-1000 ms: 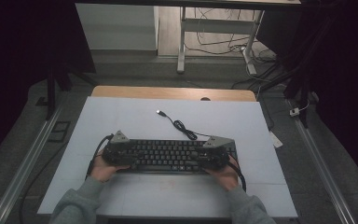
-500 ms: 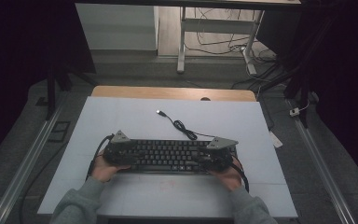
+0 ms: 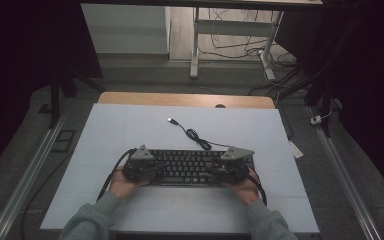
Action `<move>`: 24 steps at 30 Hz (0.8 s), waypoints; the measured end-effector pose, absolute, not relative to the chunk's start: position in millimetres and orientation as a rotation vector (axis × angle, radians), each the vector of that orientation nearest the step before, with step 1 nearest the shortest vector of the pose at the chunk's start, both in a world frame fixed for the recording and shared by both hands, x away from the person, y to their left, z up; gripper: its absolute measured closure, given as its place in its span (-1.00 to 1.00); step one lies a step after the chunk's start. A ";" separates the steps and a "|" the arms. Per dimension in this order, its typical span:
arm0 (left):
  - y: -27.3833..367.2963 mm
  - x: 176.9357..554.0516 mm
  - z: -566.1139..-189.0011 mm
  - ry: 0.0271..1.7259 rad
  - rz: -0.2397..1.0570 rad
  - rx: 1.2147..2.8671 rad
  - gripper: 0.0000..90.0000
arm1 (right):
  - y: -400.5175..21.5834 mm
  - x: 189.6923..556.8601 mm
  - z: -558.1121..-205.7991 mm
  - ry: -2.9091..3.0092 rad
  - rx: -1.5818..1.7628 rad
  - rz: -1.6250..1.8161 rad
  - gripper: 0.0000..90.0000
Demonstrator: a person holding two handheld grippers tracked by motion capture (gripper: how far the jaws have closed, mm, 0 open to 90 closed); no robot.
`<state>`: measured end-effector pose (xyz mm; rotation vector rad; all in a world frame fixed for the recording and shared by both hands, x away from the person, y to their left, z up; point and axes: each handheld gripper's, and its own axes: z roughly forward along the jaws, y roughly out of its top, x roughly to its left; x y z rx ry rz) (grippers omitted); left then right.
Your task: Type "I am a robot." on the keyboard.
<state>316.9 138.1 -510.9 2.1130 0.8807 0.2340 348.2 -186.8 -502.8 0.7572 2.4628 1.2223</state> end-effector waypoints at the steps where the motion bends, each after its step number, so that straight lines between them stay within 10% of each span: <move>1: 136.1 317.0 -511.8 0.883 0.228 2.123 0.97 | -186.5 348.1 -502.9 2.463 0.758 1.222 0.14; 24: 119.9 319.9 -523.5 0.903 0.237 2.216 0.97 | -185.4 348.5 -503.8 2.473 0.751 1.207 0.13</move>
